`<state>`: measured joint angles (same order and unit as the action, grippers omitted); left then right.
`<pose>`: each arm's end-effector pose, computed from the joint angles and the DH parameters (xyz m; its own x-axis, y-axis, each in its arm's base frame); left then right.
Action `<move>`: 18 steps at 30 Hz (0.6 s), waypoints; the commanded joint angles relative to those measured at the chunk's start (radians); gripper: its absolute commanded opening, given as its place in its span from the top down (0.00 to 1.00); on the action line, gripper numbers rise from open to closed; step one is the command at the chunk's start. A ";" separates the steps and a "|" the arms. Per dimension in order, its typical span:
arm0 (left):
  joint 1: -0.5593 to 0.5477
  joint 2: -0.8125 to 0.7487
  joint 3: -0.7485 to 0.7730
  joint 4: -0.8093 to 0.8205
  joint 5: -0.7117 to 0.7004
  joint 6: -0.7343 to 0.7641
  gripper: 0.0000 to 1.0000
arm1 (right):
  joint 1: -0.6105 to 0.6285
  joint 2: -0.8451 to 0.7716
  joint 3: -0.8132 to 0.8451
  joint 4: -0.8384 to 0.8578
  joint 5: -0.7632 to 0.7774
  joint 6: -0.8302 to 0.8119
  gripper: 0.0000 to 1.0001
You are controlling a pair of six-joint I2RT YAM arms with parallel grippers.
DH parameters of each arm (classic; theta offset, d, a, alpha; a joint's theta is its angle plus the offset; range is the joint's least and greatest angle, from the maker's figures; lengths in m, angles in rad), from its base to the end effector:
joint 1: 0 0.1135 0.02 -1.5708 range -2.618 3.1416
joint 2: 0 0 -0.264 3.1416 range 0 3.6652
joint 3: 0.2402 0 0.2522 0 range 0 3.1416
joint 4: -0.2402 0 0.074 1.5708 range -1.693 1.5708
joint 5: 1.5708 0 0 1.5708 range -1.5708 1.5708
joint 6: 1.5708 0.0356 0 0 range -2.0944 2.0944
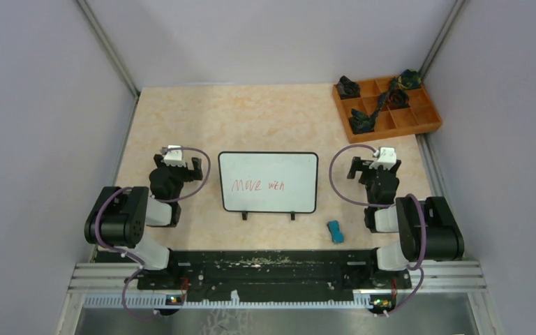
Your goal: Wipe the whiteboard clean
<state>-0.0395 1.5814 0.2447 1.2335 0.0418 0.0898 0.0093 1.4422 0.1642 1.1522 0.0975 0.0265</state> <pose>0.2467 -0.0112 0.1418 -0.0953 0.0934 -0.9911 0.0899 0.9923 0.0849 0.2229 -0.0014 0.1444 -0.1231 0.0252 -0.9921 0.0906 0.9958 0.0141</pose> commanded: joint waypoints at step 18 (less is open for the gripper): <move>-0.004 0.008 0.005 0.032 -0.003 -0.007 0.00 | 0.008 -0.075 0.039 -0.046 -0.014 -0.013 0.01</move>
<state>-0.0395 1.5814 0.2447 1.2335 0.0418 0.0898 0.0093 1.4414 0.1646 1.1488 0.0845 0.0261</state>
